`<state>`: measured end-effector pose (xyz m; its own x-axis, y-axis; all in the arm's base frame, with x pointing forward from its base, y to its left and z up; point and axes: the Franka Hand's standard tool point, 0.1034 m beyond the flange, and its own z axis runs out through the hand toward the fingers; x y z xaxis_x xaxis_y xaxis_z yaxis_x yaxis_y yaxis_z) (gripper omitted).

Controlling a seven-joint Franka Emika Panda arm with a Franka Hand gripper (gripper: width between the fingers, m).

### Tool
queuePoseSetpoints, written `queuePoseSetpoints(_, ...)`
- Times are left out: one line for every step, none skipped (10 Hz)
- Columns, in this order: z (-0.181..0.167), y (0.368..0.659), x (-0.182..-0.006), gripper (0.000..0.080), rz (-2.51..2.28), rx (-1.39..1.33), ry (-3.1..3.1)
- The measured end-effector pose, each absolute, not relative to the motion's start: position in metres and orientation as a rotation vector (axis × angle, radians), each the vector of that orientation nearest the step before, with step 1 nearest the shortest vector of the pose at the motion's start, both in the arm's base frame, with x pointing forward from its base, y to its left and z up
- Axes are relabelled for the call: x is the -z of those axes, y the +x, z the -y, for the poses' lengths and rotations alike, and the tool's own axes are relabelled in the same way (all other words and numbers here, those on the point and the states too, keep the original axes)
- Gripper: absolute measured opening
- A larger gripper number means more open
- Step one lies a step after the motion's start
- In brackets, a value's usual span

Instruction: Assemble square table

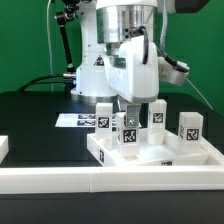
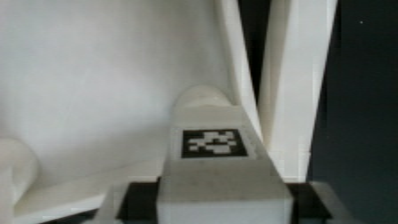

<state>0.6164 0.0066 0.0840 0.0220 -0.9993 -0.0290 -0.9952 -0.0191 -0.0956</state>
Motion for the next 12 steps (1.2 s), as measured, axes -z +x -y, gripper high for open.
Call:
queuePoseSetpoints(-0.0074, 0.6166, -0.084, 0.029, -2.235, 0.064, -2.074)
queuePoseSetpoints(-0.0072, 0.6167, -0.0839, 0.029, -2.306, 0.057, -1.99)
queuePoseSetpoints(-0.0069, 0.6167, -0.0838, 0.029, -2.379, 0.047, -1.894)
queuePoseSetpoints(-0.0064, 0.6168, -0.0838, 0.029, -2.45, 0.04, -1.797)
queuePoseSetpoints(-0.0061, 0.6168, -0.0836, 0.029, -2.493, 0.035, -1.734)
queuePoseSetpoints(-0.0059, 0.617, -0.0835, 0.029, -2.511, 0.031, -1.702)
queuePoseSetpoints(-0.0065, 0.6169, -0.0833, 0.0346, -2.51, 0.031, -1.703)
queuePoseSetpoints(-0.0067, 0.6168, -0.0832, 0.0486, -2.499, 0.032, -1.72)
queuePoseSetpoints(-0.0063, 0.6168, -0.0832, 0.0486, -2.461, 0.035, -1.776)
queuePoseSetpoints(-0.0038, 0.6164, -0.0831, 0.0613, -2.403, 0.037, -1.857)
queuePoseSetpoints(-0.0029, 0.6164, -0.0832, 0.0638, -2.337, 0.04, -1.942)
queuePoseSetpoints(-0.0028, 0.6168, -0.0834, 0.0638, -2.21, 0.053, -2.088)
